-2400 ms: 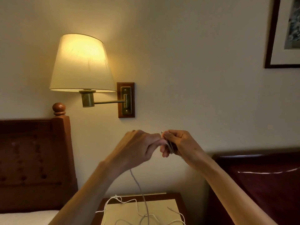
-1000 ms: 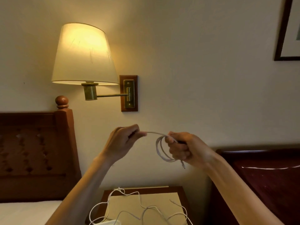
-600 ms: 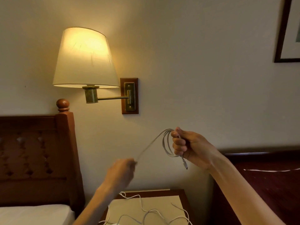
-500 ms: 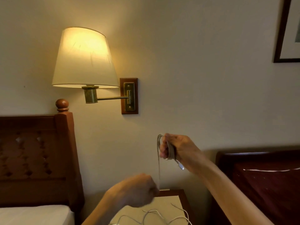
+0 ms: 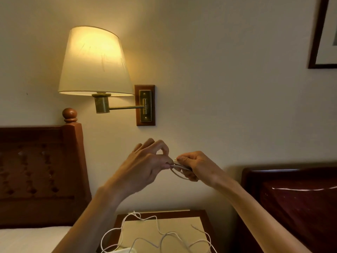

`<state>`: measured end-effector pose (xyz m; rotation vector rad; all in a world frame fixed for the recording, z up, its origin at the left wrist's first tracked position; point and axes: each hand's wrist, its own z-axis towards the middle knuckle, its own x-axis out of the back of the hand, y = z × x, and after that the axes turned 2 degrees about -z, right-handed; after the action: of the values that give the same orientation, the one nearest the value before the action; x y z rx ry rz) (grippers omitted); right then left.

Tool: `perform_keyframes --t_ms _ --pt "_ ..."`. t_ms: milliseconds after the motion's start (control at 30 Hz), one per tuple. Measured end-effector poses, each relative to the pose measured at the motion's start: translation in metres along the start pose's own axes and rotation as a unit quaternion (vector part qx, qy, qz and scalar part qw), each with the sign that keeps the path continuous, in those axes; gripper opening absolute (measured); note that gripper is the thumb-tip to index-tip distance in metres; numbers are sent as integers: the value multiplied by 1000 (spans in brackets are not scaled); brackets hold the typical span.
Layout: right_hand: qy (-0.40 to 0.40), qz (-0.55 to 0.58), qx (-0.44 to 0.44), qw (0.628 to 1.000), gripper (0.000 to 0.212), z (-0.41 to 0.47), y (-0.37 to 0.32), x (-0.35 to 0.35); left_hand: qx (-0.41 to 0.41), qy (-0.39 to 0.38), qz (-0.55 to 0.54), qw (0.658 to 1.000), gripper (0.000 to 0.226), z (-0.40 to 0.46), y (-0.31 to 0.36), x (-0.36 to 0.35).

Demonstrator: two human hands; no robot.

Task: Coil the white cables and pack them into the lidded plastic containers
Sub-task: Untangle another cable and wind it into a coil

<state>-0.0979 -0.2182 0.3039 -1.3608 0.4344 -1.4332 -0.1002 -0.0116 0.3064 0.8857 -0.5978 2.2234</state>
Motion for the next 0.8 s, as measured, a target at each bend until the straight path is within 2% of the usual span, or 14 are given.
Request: perform_keyframes --t_ms 100,200,300,367,433,500,600,700,733,800 --pt "0 -4 -13 1000 44 5 -4 3 3 62 -5 998 14 -1 5 -6" --pt "-42 -20 -41 998 45 7 -9 3 3 111 -22 994 14 -3 4 -15" --pt "-86 48 -73 992 47 10 -10 4 21 143 -86 986 24 -2 6 -25" --pt "-111 106 -84 985 45 13 -9 6 52 144 -154 976 25 -1 7 -31" --pt "-119 143 -93 978 43 14 -5 6 133 137 -240 952 17 0 8 -34" --pt "-105 163 -104 976 42 15 -1 3 227 115 -364 896 17 2 11 -35" --pt "-53 158 -102 981 43 17 0 -5 359 92 -540 756 20 3 19 -37" --pt "28 102 -96 990 45 18 -1 -13 435 40 -639 633 20 3 17 -34" --pt "59 64 -87 992 46 18 -1 -16 448 21 -658 605 20 3 16 -32" --pt "111 4 -71 991 46 18 0 -19 456 2 -684 569 23 3 15 -31"
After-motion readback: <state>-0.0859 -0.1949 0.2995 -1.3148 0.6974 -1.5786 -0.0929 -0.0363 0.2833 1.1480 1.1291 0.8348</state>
